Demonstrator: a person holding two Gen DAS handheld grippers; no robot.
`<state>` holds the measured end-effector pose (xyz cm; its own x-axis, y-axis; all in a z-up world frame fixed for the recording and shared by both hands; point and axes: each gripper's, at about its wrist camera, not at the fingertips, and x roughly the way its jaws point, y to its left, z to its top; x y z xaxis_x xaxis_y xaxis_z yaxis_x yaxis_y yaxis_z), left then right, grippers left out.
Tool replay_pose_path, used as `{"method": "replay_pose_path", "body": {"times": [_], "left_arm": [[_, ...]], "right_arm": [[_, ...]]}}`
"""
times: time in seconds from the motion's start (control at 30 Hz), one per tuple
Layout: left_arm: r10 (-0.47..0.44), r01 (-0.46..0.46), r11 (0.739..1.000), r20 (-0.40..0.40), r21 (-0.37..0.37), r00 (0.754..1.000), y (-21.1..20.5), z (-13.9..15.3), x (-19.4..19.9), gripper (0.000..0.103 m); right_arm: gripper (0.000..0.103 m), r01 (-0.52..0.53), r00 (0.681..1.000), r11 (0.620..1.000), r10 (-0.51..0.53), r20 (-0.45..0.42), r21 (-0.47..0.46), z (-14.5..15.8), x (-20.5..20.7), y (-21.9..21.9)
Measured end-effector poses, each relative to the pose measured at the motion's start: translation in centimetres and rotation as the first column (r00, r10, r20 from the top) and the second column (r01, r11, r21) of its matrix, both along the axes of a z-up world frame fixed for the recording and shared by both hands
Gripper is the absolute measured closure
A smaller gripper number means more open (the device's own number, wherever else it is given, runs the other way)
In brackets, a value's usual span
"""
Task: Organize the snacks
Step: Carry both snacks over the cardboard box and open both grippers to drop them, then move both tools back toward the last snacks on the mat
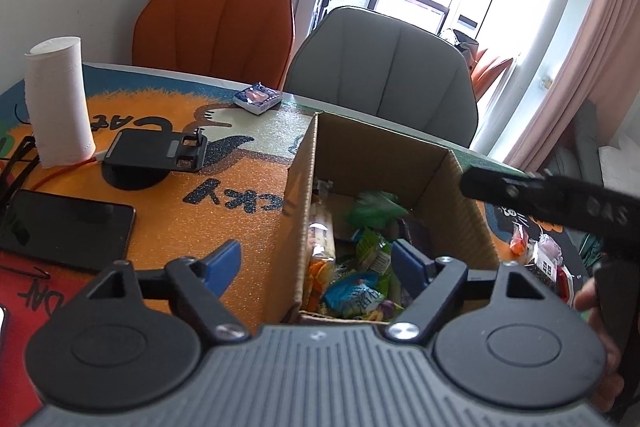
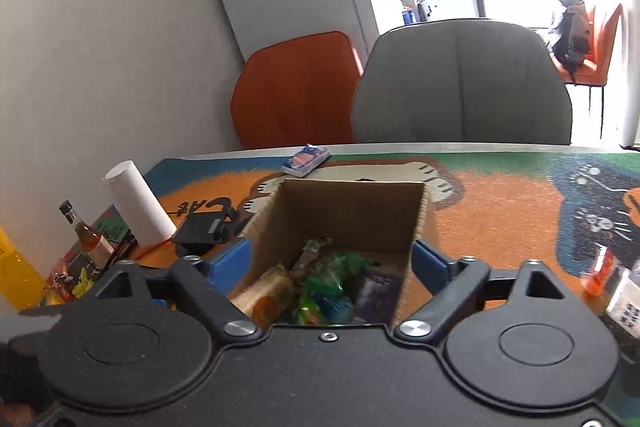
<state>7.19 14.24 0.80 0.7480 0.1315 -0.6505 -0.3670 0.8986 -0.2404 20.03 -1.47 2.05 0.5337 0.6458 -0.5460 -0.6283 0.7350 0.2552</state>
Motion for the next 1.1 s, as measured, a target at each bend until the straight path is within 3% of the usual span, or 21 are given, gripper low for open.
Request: {"method": "replay_pose_path", "body": {"times": [0.2,0.53,0.9,1.1], "left_arm": [[0.007,-0.008,1.000,0.007,0.020,1.000,-0.8,0.5,0.4,0.017],[-0.026,0.026,0.999,-0.003,0.041,1.000,-3.0,1.5,1.1,0.011],[-0.086,0.087,0.995,-0.030,0.043,0.996,-6.3,1.9,2.3,0.010],[-0.126,0.127,0.991,-0.032,0.039,0.991,-8.1,2.4,3.0,0.010]], "right_arm": [[0.000,0.025,1.000,0.999,-0.026,-0.013,-0.026,-0.4,-0.3,-2.2],[0.000,0.079,0.995,0.996,-0.081,-0.062,-0.041,-0.7,-0.5,-6.3],[0.000,0.153,0.987,0.980,-0.159,-0.035,-0.129,-0.6,-0.5,-11.4],[0.000,0.194,0.979,0.973,-0.199,-0.032,-0.127,-0.6,-0.2,-14.4]]}}
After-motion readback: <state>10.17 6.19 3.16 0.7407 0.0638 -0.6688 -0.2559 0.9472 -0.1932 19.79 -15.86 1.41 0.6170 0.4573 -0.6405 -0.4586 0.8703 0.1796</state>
